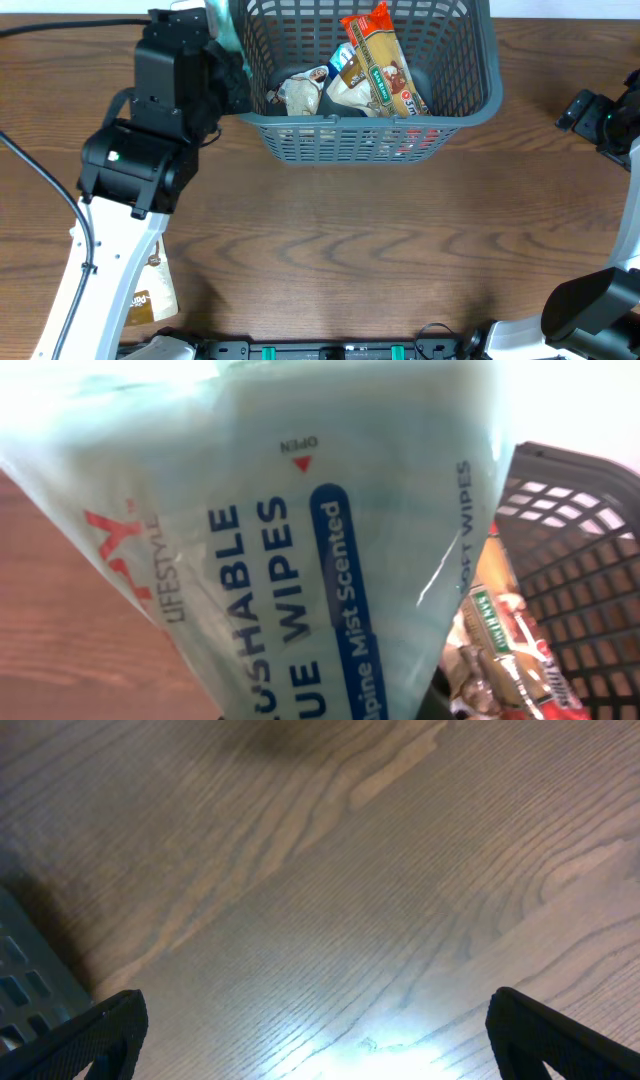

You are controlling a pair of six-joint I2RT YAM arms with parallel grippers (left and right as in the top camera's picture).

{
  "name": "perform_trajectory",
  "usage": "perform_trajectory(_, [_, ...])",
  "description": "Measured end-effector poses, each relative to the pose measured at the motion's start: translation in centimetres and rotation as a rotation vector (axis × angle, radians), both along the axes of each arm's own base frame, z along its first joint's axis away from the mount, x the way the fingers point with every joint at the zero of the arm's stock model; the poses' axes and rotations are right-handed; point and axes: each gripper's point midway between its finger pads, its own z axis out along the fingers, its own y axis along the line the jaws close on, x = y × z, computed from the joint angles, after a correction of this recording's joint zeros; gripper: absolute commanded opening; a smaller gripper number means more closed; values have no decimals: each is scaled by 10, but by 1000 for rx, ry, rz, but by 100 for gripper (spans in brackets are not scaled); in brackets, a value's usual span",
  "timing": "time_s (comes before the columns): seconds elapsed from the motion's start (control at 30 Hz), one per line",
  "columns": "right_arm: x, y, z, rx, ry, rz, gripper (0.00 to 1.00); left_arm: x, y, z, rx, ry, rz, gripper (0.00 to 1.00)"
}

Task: Pack container
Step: 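Carry the wipes pack over the basket and drop it inside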

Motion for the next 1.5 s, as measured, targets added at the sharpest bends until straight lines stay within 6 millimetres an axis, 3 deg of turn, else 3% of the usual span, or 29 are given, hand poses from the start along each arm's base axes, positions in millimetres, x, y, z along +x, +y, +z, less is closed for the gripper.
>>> perform_trajectory(0.17, [0,0,0,0,0,0,99,11,-31,-8,-1,-4,-62,6])
perform_trajectory(0.4, [0,0,0,0,0,0,99,40,-75,-62,49,77,-135,6])
perform_trajectory(0.53, [0,0,0,0,0,0,99,46,-87,-90,76,137,-156,6])
perform_trajectory(0.87, [0,0,0,0,0,0,99,49,-92,-138,122,259,-170,6])
perform_trajectory(0.97, [0,0,0,0,0,0,99,49,-91,-143,125,273,-170,8])
perform_trajectory(1.0, [0,0,0,0,0,0,99,49,-91,-143,126,272,-170,23])
perform_trajectory(1.07, [0,0,0,0,0,0,99,49,-91,-143,130,271,-175,28])
perform_trajectory(1.17, [0,0,0,0,0,0,99,49,-92,-142,142,265,-189,47])
perform_trajectory(1.33, [0,0,0,0,0,0,99,52,-93,-140,156,247,-205,54])
perform_trajectory(1.5, [0,0,0,0,0,0,99,54,-94,-136,171,230,-220,54])
